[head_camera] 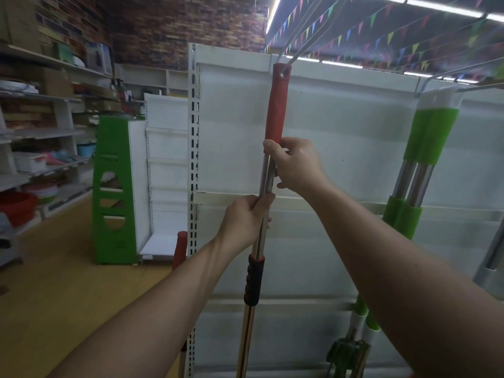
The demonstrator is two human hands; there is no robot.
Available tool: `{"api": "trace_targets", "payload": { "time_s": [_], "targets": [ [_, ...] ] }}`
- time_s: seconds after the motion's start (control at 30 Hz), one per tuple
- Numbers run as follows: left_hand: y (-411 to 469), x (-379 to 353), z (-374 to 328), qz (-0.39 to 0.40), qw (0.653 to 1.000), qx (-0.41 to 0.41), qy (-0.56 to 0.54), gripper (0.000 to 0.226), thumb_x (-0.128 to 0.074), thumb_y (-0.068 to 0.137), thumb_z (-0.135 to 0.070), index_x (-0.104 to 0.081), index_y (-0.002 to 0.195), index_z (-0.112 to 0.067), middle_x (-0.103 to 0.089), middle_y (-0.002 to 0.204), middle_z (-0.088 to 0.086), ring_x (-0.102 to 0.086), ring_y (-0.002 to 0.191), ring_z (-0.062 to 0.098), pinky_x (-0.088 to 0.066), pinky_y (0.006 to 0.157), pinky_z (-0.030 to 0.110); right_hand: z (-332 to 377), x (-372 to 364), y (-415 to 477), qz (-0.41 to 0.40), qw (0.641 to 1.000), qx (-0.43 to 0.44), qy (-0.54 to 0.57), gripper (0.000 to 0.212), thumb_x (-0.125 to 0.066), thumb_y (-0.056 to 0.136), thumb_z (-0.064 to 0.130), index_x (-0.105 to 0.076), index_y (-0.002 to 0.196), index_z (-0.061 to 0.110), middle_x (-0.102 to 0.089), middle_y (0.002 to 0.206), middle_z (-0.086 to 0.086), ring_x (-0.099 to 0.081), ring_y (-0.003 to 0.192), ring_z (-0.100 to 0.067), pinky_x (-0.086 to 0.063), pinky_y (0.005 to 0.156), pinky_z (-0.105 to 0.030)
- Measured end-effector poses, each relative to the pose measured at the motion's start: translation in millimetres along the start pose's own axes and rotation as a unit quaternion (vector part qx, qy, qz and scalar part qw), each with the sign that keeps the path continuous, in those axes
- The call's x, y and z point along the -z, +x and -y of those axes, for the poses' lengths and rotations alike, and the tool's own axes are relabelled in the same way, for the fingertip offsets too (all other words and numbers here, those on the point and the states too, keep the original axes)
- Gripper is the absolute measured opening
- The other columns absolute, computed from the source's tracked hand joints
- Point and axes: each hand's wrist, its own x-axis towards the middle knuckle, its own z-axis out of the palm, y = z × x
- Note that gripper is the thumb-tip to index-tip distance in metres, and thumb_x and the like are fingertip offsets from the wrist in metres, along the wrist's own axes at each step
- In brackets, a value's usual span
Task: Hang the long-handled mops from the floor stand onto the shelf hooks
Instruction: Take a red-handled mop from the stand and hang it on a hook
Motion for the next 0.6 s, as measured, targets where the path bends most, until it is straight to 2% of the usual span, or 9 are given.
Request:
{"api": "trace_targets", "payload": {
  "time_s": [0.17,0.23,0.33,0.4,0.5,0.6],
  "targets": [
    [2.4,-0.8,0.5,-0.021,1.000,0.013,0.014,0.060,-0.062,0.093,-0.055,-0.072,0.082,0.003,-0.079,0.076,0.011,-0.078,0.069,0.018,-0.063,0.080,0.043,-0.9,-2.5,3.2,-0.001,1.000,-0.006,-0.002,0.033,-0.060,0.101,0.043,-0.075,0.107,0.014,-0.065,0.071,-0.001,-0.075,0.083,-0.037,-0.063,0.074,-0.055],
    [1.6,-0.7,3.2,-0.020,0.999,0.018,0.047,0.057,-0.061,0.095,-0.055,-0.074,0.080,-0.002,-0.079,0.075,0.006,-0.077,0.068,0.014,-0.061,0.075,0.034,-1.4,-3.6,5.1,-0.003,1.000,-0.009,-0.003,0.034,-0.059,0.101,0.043,-0.074,0.109,0.014,-0.066,0.074,-0.002,-0.075,0.083,-0.034,-0.063,0.078,-0.055],
    [-5.7,-0.7,18.0,-0.007,0.993,0.034,0.113,0.044,-0.061,0.097,-0.052,-0.075,0.082,-0.013,-0.073,0.070,0.000,-0.065,0.051,0.003,-0.047,0.050,0.016,-2.6,-6.0,8.2,-0.008,1.000,-0.017,-0.004,0.034,-0.060,0.100,0.044,-0.074,0.111,0.014,-0.067,0.075,-0.004,-0.075,0.082,-0.034,-0.063,0.080,-0.056],
    [-10.6,-2.3,29.2,-0.002,0.994,0.046,0.101,0.036,-0.061,0.099,-0.046,-0.075,0.089,-0.014,-0.070,0.069,0.001,-0.062,0.044,-0.003,-0.040,0.041,0.008,-3.7,-7.5,9.5,-0.014,1.000,-0.020,-0.003,0.035,-0.060,0.101,0.044,-0.074,0.113,0.015,-0.067,0.074,-0.002,-0.074,0.081,-0.031,-0.063,0.079,-0.054],
    [-11.6,-6.0,35.9,-0.010,0.993,0.040,0.112,0.031,-0.060,0.101,-0.042,-0.073,0.087,-0.018,-0.069,0.068,-0.002,-0.060,0.046,-0.010,-0.040,0.043,0.005,-5.8,-9.0,10.5,-0.018,1.000,-0.018,-0.005,0.037,-0.059,0.101,0.044,-0.074,0.117,0.014,-0.066,0.075,0.001,-0.073,0.080,-0.028,-0.064,0.079,-0.053],
    [-11.8,-8.2,35.6,-0.014,0.990,0.039,0.132,0.025,-0.059,0.101,-0.042,-0.068,0.085,-0.026,-0.067,0.066,-0.007,-0.059,0.048,-0.013,-0.039,0.043,0.004,-5.9,-8.6,9.0,-0.012,1.000,-0.019,-0.004,0.032,-0.059,0.101,0.045,-0.073,0.108,0.017,-0.065,0.073,0.000,-0.073,0.080,-0.030,-0.064,0.078,-0.054]
  ]
}}
